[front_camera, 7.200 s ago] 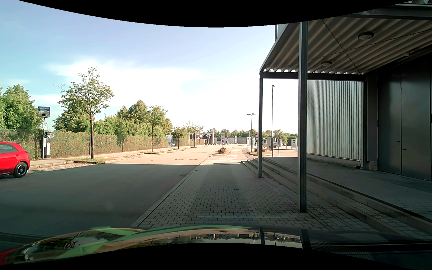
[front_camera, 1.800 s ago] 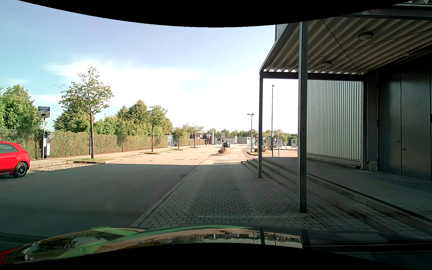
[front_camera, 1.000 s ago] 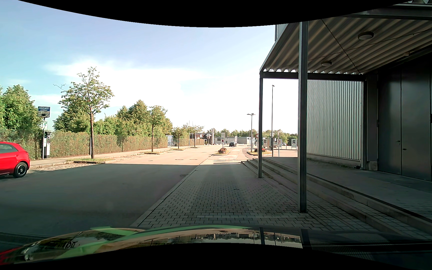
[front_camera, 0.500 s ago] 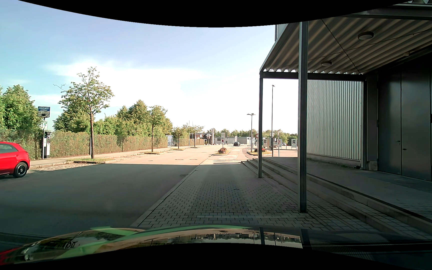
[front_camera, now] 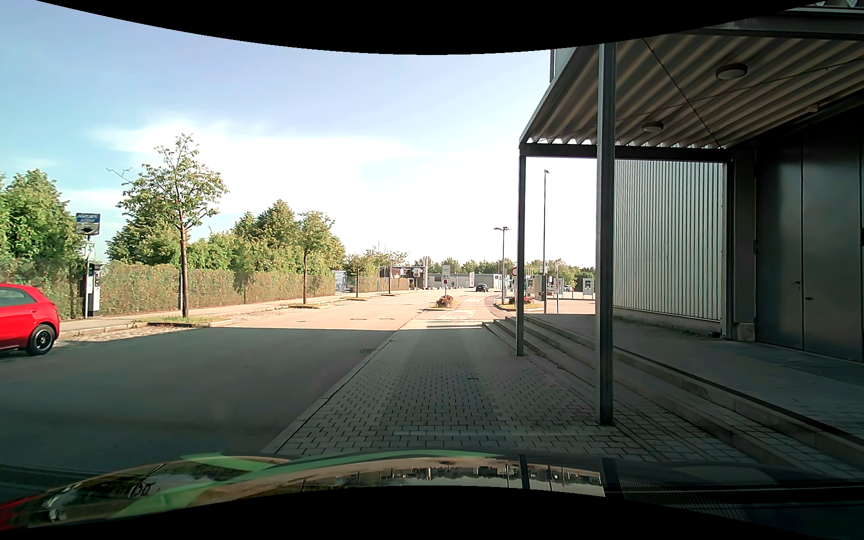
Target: Follow the waypoints while adhering to traffic rules and regulations
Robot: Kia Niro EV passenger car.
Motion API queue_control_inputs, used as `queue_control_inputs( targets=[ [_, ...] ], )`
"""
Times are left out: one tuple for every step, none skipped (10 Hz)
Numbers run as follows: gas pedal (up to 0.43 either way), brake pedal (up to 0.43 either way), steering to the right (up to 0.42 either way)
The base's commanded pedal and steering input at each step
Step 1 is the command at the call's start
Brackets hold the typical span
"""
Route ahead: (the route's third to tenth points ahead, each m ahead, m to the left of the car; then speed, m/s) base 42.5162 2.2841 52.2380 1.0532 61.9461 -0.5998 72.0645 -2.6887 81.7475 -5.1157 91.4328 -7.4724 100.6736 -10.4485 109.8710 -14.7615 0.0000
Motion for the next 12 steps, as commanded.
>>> queue_control_inputs(
  targets=[
    [0.0,0.268,-0.067],
    [0.0,0.268,-0.068],
    [0.0,0.268,-0.068],
    [0.0,0.268,-0.067],
    [0.0,0.268,-0.068],
    [0.0,0.268,-0.067],
    [0.0,0.268,-0.067],
    [0.0,0.268,-0.067],
    [0.0,0.268,-0.068],
    [0.0,0.268,-0.067],
    [0.0,0.268,-0.067],
    [0.0,0.268,-0.068]
  ],
)
